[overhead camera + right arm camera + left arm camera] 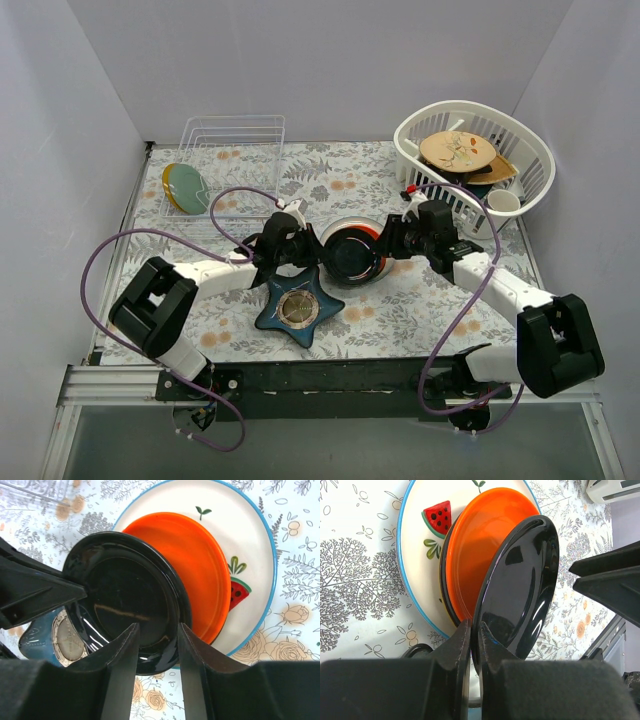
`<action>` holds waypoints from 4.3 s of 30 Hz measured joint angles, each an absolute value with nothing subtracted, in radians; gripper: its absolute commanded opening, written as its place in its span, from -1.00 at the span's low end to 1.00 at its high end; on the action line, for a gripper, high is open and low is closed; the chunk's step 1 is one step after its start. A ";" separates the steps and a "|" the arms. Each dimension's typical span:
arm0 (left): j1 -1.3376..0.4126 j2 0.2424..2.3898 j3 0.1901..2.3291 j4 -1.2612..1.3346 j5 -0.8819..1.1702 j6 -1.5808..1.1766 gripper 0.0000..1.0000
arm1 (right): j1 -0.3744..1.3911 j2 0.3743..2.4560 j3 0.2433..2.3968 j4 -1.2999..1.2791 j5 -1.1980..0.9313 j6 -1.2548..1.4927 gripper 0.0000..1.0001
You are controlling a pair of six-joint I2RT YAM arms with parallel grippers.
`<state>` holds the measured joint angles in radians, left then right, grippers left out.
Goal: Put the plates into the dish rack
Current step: Pick up the plate at the center of the board, then insert the plate into the dish rack.
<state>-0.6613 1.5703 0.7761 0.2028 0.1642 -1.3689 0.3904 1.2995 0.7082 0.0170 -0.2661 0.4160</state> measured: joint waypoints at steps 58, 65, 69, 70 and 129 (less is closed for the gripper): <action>-0.457 1.299 0.821 0.321 0.591 -1.454 -0.63 | 0.327 1.156 0.791 0.250 -0.626 0.595 -0.97; -0.453 1.295 0.807 0.341 0.595 -1.485 0.46 | 0.329 1.155 0.791 0.235 -0.650 0.566 -0.97; -0.452 1.285 0.807 0.320 0.587 -1.484 0.89 | 0.329 1.148 0.792 0.196 -0.619 0.536 -0.97; -0.451 1.280 0.807 0.312 0.583 -1.482 0.96 | 0.330 1.145 0.796 0.175 -0.605 0.526 -0.97; -0.366 1.509 1.374 -0.155 0.757 -1.766 0.94 | 1.345 1.416 0.815 1.194 1.190 -1.332 -0.97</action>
<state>-0.3660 1.5093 1.3739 -0.1551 0.7570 -1.7664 1.3445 1.4158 0.8150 1.1938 1.1904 -1.3323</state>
